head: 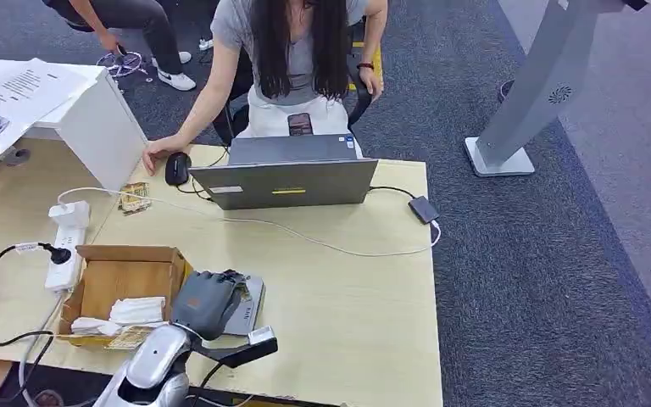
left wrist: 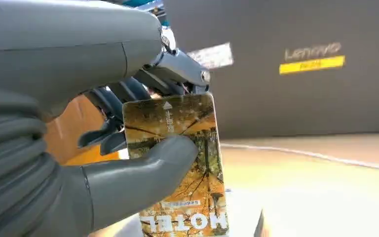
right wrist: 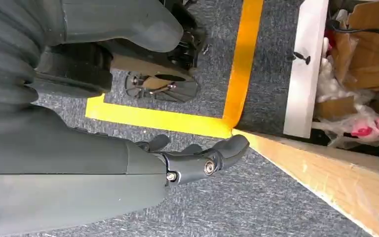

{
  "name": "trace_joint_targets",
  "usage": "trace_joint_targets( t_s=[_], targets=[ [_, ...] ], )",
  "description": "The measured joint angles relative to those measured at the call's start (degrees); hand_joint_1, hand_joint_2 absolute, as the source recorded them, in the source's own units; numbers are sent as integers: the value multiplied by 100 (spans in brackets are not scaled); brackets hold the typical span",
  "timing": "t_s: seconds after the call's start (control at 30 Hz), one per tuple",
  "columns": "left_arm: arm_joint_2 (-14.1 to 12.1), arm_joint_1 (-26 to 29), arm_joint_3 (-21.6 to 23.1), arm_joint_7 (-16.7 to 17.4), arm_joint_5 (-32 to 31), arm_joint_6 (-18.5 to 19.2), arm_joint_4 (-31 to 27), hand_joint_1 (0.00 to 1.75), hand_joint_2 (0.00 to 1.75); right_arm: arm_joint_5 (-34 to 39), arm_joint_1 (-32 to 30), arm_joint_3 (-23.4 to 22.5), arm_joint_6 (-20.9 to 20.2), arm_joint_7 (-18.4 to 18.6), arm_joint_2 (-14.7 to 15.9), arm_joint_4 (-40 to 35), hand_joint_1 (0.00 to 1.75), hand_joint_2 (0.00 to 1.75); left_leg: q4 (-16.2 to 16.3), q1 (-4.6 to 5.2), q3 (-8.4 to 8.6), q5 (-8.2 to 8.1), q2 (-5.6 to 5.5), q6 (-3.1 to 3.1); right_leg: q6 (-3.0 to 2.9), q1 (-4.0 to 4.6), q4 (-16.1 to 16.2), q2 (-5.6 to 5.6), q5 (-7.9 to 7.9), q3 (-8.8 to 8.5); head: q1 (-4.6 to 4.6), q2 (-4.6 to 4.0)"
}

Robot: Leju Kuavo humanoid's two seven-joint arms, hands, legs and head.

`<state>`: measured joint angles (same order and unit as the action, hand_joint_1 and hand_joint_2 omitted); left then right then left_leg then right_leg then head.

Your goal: Pass the card to the sensor for recognition and then transmit it.

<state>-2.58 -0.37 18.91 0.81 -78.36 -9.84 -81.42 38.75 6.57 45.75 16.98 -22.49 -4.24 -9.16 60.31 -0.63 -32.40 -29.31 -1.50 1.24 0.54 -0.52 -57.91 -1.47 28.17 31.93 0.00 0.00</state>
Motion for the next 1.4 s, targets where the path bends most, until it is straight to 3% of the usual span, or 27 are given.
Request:
trace_joint_targets(
  t_s=[0.47,0.7,0.87,1.17,1.4],
  targets=[
    [-2,-44,0,156,-96,-82,94,175,175,15,0,0,-7,33,0,0,0,175,0,0,2,4,-1,1,3,-1,0,2,-2,-3,0,0],
    [9,-111,-2,-35,-109,-1102,-372,175,175,33,-5,2,15,29,0,0,0,175,0,-1,-2,7,-4,2,1,0,0,3,-4,1,0,0],
    [9,-272,-22,-52,-118,-1187,-730,175,175,31,-6,2,15,29,0,0,0,175,0,0,-2,7,-1,2,2,-1,-1,2,-5,1,0,0],
    [7,-307,-57,-59,-170,-1307,-885,175,175,22,-6,7,22,29,-2,0,0,175,0,0,-2,7,-2,2,2,-1,-1,3,-5,3,0,0],
    [-153,-1278,-532,86,50,-1198,-631,175,175,-98,32,122,33,94,-9,0,0,175,0,0,-8,25,-6,-4,2,1,-3,9,-20,5,0,0]
  ],
)
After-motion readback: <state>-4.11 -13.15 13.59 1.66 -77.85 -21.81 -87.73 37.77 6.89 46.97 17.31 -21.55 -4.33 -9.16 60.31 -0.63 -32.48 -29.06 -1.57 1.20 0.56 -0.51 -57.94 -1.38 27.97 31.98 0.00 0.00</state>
